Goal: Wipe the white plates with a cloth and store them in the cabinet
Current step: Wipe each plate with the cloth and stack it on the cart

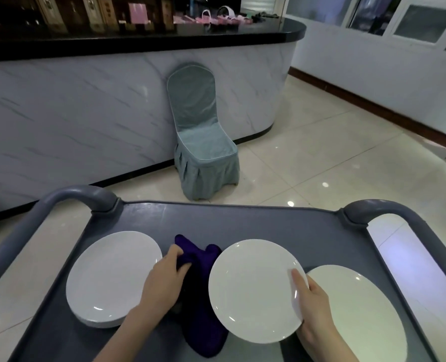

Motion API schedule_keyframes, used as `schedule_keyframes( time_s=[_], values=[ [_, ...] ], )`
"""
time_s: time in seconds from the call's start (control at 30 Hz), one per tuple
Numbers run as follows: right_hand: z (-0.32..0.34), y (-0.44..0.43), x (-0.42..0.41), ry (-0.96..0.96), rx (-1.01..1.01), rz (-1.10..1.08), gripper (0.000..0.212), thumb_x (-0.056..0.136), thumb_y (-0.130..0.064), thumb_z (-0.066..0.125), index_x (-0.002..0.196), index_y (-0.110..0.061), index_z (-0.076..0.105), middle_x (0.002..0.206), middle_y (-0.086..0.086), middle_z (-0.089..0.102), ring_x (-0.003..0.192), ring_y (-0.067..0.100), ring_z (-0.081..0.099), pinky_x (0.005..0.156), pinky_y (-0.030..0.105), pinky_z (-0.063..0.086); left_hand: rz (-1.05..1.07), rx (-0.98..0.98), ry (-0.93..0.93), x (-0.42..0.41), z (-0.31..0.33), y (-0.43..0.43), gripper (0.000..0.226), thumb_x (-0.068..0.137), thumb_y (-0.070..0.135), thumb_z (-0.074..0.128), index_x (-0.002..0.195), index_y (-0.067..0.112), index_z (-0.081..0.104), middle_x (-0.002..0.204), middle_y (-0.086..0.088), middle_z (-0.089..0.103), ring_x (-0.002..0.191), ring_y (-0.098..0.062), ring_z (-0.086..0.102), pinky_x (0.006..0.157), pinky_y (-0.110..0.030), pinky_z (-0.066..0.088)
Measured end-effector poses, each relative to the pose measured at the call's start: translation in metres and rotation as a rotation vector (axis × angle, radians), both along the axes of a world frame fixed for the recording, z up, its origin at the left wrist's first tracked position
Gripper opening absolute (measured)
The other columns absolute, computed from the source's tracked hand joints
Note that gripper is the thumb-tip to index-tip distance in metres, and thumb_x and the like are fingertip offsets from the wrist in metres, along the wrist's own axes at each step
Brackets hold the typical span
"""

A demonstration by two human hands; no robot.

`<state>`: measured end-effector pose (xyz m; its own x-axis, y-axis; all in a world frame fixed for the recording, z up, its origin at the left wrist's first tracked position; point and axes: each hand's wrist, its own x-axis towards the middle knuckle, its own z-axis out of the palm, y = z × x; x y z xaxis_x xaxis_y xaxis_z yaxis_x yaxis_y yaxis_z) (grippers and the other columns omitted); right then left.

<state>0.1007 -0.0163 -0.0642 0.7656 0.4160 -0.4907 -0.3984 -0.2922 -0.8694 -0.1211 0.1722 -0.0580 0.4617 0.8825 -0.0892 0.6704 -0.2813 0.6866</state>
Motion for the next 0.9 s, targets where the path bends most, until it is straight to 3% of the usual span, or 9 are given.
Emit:
schedule_keyframes(
  time_s=[0.1,0.2,0.27,0.4,0.53,0.6,0.7,0.83,0.9],
  values=[
    [0.005,0.002,-0.002,-0.036,0.001,-0.008,0.024,0.093,-0.035,0.063,0.083,-0.018,0.077,0.09,0.009,0.077,0.086,0.033,0.071,0.078,0.045,0.058,0.131,-0.143,-0.284,0.013,0.028,-0.002,0.013,0.092,0.022,0.064,0.093,0.031,0.055,0.08,0.015,0.067,0.079,-0.005,0.064,0.063,-0.013,0.045],
    [0.01,0.009,-0.006,-0.094,0.009,-0.026,0.029,0.097,-0.034,0.059,0.081,-0.018,0.077,0.089,0.007,0.076,0.085,0.029,0.07,0.078,0.043,0.057,0.087,-0.045,-0.351,0.029,0.058,-0.014,0.02,0.081,0.021,0.074,0.091,0.033,0.062,0.083,0.02,0.068,0.082,0.007,0.061,0.066,-0.008,0.045],
    [0.015,0.016,-0.012,-0.126,0.014,-0.024,0.03,0.098,-0.033,0.056,0.081,-0.017,0.075,0.087,0.004,0.074,0.082,0.027,0.066,0.077,0.039,0.054,-0.092,0.037,-0.34,0.041,0.069,-0.029,0.03,0.075,0.02,0.078,0.101,0.029,0.067,0.096,0.018,0.068,0.091,0.006,0.06,0.079,-0.011,0.047],
    [0.025,0.024,-0.02,-0.124,0.058,-0.011,0.035,0.1,-0.028,0.054,0.078,-0.005,0.069,0.077,0.015,0.068,0.07,0.026,0.057,0.072,0.039,0.05,-0.664,-0.316,-0.139,0.054,0.064,-0.061,0.047,0.086,0.025,0.069,0.132,0.023,0.059,0.115,0.013,0.066,0.099,0.006,0.061,0.089,-0.008,0.045],
    [0.031,0.018,-0.016,-0.063,0.095,-0.07,0.032,0.1,-0.027,0.055,0.081,-0.009,0.072,0.079,0.01,0.071,0.074,0.027,0.061,0.076,0.039,0.052,-0.404,0.151,-0.206,0.04,0.045,-0.049,0.036,0.085,0.004,0.063,0.116,0.022,0.07,0.112,0.012,0.069,0.106,0.0,0.059,0.099,-0.024,0.044],
    [0.032,0.014,-0.015,-0.04,0.105,-0.098,0.032,0.1,-0.026,0.055,0.079,-0.007,0.07,0.076,0.008,0.068,0.071,0.025,0.06,0.072,0.036,0.05,-0.307,0.326,-0.141,0.03,0.039,-0.041,0.038,0.081,0.009,0.069,0.115,0.026,0.07,0.123,0.014,0.062,0.12,-0.006,0.052,0.105,-0.03,0.04],
    [0.034,0.013,-0.017,0.005,0.127,-0.132,0.032,0.099,-0.024,0.056,0.079,-0.002,0.067,0.071,0.006,0.066,0.068,0.025,0.058,0.068,0.034,0.049,-0.525,0.353,0.052,0.026,0.029,-0.051,0.046,0.087,0.034,0.063,0.132,0.04,0.057,0.148,0.02,0.039,0.145,-0.006,0.026,0.12,-0.038,0.023],
    [0.035,0.016,-0.024,-0.05,0.124,-0.121,0.033,0.1,-0.026,0.055,0.08,-0.004,0.069,0.079,0.008,0.07,0.075,0.027,0.061,0.074,0.037,0.051,-0.708,0.485,0.17,0.034,0.023,-0.085,0.05,0.079,0.043,0.055,0.128,0.04,0.061,0.145,0.012,0.049,0.136,-0.013,0.044,0.102,-0.057,0.04],
    [0.035,0.015,-0.03,-0.08,0.125,-0.091,0.034,0.101,-0.027,0.054,0.077,-0.01,0.071,0.075,0.003,0.072,0.074,0.024,0.063,0.073,0.037,0.053,-0.748,0.55,0.137,0.043,0.021,-0.089,0.052,0.082,0.046,0.053,0.133,0.04,0.056,0.15,0.011,0.044,0.142,-0.013,0.037,0.11,-0.055,0.029]
  ],
)
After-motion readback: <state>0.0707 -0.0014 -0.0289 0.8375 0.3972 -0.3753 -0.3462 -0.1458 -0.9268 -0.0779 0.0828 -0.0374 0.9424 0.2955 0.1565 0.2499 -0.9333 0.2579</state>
